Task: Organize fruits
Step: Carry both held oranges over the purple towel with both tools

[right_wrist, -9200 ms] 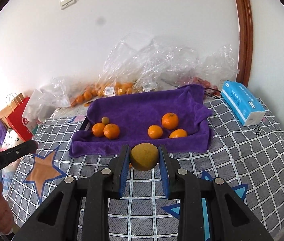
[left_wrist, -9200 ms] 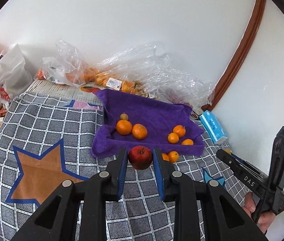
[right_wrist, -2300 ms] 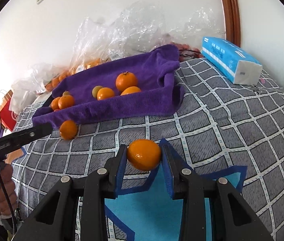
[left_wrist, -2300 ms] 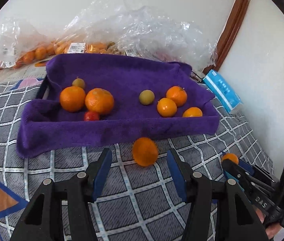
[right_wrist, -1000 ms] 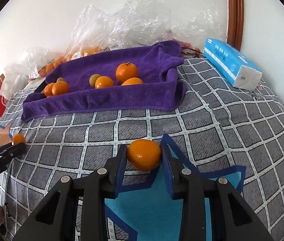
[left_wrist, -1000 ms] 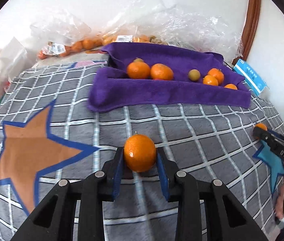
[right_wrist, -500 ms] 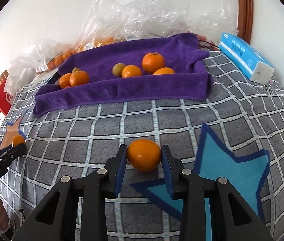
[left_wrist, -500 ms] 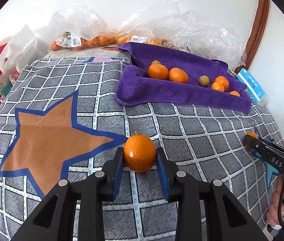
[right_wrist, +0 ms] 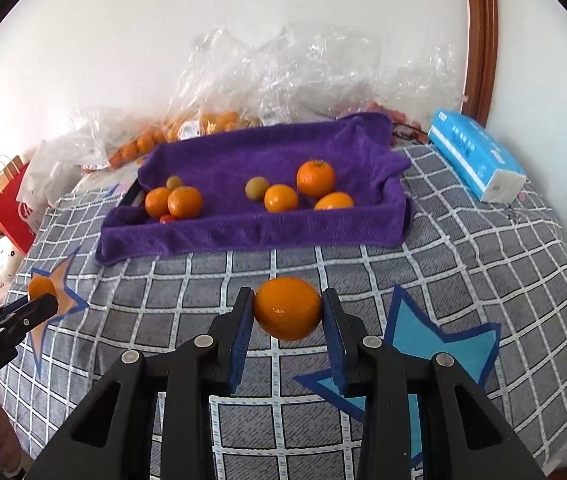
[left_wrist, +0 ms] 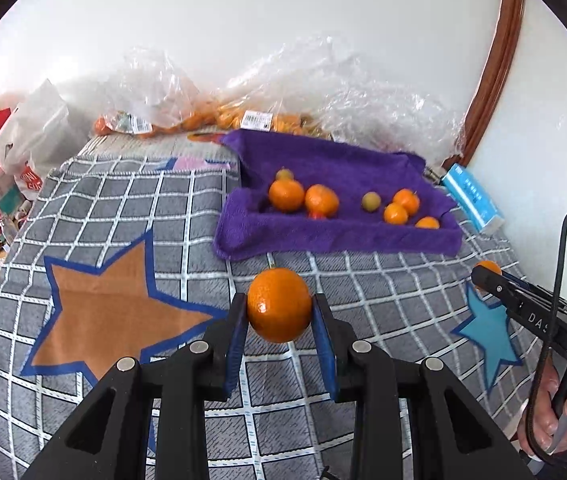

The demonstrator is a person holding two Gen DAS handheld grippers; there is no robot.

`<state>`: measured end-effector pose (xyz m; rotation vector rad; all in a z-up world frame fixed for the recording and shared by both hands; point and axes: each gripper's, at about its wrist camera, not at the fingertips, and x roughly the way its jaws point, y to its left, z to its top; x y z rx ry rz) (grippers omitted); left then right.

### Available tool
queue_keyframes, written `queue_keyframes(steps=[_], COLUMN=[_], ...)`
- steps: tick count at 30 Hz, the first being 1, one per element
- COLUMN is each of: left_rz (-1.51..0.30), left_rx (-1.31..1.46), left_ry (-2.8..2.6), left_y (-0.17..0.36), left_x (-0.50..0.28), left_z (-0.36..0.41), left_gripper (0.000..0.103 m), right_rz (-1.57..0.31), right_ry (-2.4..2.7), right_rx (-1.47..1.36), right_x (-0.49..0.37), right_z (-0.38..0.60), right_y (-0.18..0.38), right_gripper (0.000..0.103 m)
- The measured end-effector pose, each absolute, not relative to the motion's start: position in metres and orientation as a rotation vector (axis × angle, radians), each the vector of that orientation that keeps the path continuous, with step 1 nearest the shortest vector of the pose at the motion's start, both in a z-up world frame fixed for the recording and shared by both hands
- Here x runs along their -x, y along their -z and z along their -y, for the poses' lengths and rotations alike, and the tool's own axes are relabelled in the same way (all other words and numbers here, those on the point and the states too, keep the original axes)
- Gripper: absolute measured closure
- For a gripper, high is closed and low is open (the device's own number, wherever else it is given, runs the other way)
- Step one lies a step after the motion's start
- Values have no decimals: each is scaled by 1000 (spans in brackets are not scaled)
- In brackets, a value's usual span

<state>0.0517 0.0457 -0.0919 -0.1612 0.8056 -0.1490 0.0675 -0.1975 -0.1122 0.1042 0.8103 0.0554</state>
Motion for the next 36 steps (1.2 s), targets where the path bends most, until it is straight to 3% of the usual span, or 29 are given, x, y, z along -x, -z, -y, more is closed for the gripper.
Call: queue_keyframes(steps=[36], left_rz=[-715], left_rx=[190], left_ry=[202], left_y=[26], left_x=[-69], left_z=[-43], left_gripper=[73], right_rz=[-742], right_ry=[-82], right_rx=[-108], right_x=[-77], right_z=[180], right_y=[49], right_gripper=[69])
